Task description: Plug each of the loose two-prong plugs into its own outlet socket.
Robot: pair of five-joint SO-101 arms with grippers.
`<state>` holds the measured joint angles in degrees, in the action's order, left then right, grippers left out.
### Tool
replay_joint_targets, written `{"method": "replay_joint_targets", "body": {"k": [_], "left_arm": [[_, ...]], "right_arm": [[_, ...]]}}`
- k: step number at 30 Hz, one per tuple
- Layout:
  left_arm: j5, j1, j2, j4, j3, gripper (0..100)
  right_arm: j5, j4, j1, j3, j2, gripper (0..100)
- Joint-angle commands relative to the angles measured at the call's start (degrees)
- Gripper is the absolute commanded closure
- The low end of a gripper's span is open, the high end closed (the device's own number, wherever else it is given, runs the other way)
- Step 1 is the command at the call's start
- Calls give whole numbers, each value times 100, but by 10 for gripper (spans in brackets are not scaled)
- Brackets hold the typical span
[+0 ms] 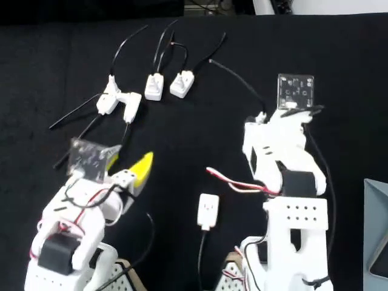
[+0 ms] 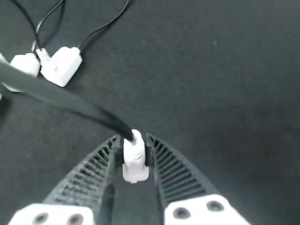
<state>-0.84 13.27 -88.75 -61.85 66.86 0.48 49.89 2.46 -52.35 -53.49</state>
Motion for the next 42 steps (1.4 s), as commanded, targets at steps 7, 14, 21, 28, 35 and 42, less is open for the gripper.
{"method": "replay_joint_targets", "body": {"k": [7, 14, 21, 28, 35, 42], "left_arm": [[774, 1622, 3051, -334, -1323, 761], [1495, 2554, 4475, 686, -1341, 763], [1626, 2967, 5741, 1837, -1332, 766], [1574, 2659, 7121, 2048, -1473, 766], [519, 629, 7631, 1248, -1912, 766], [158, -154, 7622, 316, -2791, 766]], "right_arm": [[62, -413, 440, -4, -110, 986], [255, -475, 756, -22, -110, 985], [255, -448, 756, -22, -101, 985], [264, -484, 730, -127, -101, 985], [264, -484, 730, -127, -101, 985], [264, -484, 730, -127, -101, 985]]}}
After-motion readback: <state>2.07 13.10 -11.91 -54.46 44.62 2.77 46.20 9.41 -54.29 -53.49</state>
